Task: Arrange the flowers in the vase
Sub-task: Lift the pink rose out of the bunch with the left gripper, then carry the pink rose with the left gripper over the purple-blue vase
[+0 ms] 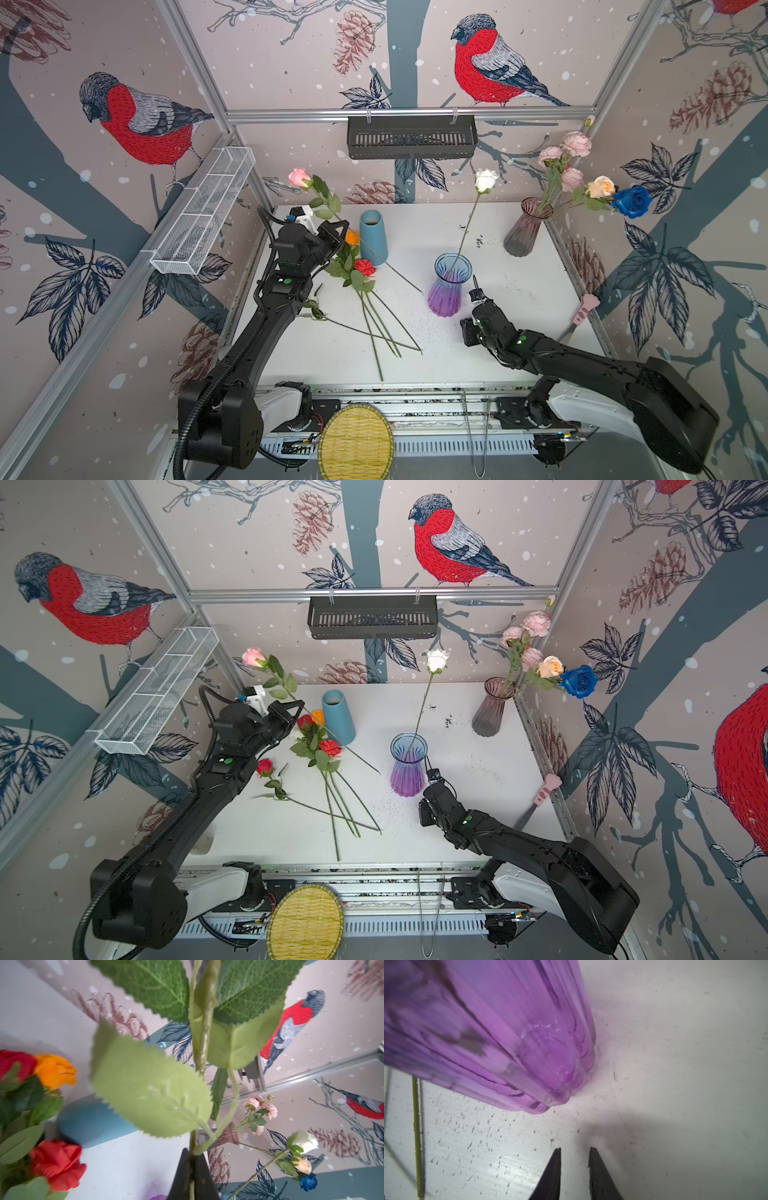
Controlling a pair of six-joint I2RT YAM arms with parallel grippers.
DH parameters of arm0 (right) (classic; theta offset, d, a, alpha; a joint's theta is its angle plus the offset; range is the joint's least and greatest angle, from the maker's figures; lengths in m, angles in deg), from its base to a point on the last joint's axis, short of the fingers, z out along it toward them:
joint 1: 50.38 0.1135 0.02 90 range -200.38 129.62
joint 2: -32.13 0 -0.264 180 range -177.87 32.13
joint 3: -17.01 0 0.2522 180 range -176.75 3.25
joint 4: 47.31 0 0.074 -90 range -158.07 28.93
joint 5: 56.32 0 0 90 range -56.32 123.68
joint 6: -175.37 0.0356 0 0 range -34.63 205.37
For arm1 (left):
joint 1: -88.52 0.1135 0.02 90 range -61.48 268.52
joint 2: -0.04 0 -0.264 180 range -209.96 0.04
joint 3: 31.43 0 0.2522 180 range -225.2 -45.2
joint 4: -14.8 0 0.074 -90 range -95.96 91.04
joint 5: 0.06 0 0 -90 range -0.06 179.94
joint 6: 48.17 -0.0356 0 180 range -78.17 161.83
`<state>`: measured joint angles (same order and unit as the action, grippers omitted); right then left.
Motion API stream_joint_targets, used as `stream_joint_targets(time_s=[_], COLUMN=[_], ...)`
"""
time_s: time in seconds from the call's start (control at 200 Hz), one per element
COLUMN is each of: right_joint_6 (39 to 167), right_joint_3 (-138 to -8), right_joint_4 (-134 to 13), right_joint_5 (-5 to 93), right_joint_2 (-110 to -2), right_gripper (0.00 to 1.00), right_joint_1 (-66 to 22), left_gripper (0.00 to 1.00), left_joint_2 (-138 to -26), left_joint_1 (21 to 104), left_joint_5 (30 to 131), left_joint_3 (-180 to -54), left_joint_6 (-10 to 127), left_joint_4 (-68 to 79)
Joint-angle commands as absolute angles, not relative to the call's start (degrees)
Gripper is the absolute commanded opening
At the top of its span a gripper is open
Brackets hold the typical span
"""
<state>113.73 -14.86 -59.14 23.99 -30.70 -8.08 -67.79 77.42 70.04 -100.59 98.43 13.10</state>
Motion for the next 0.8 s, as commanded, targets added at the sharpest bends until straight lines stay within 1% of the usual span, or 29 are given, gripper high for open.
stream_joint_targets(time_s=[0.0, 0.19, 0.375, 0.565, 0.691, 0.796], right_joint_6=[113.6, 113.5, 113.5, 113.5, 113.5, 113.5], right_joint_3=[-15.1, -15.1, -15.1, -15.1, -15.1, -15.0], right_joint_4=[-59.2, -59.1, -59.1, -59.1, -59.1, -59.1], right_joint_5=[23.0, 23.2, 23.2, 23.1, 23.1, 23.2], right_joint_2=[-30.4, -30.4, -30.3, -30.2, -30.1, -30.0], right_gripper=[0.26, 0.26, 0.26, 0.26, 0.26, 0.26], right_joint_1=[-7.9, -7.9, -7.9, -7.9, -7.9, -7.9], left_gripper=[0.0, 0.0, 0.0, 0.0, 0.0, 0.0], left_joint_2=[-68.7, -71.3, -71.0, -74.8, -76.3, -78.1], left_joint_1=[74.5, 68.7, 62.8, 58.2, 54.3, 53.0], left_joint_5=[73.6, 75.8, 80.9, 82.1, 85.3, 85.3], left_joint_3=[-104.8, -113.7, -117.4, -124.3, -125.8, -125.8], left_joint_6=[94.9, 91.4, 87.3, 81.0, 76.2, 75.7], left_joint_4=[15.1, 15.7, 20.2, 14.4, 12.3, 12.2])
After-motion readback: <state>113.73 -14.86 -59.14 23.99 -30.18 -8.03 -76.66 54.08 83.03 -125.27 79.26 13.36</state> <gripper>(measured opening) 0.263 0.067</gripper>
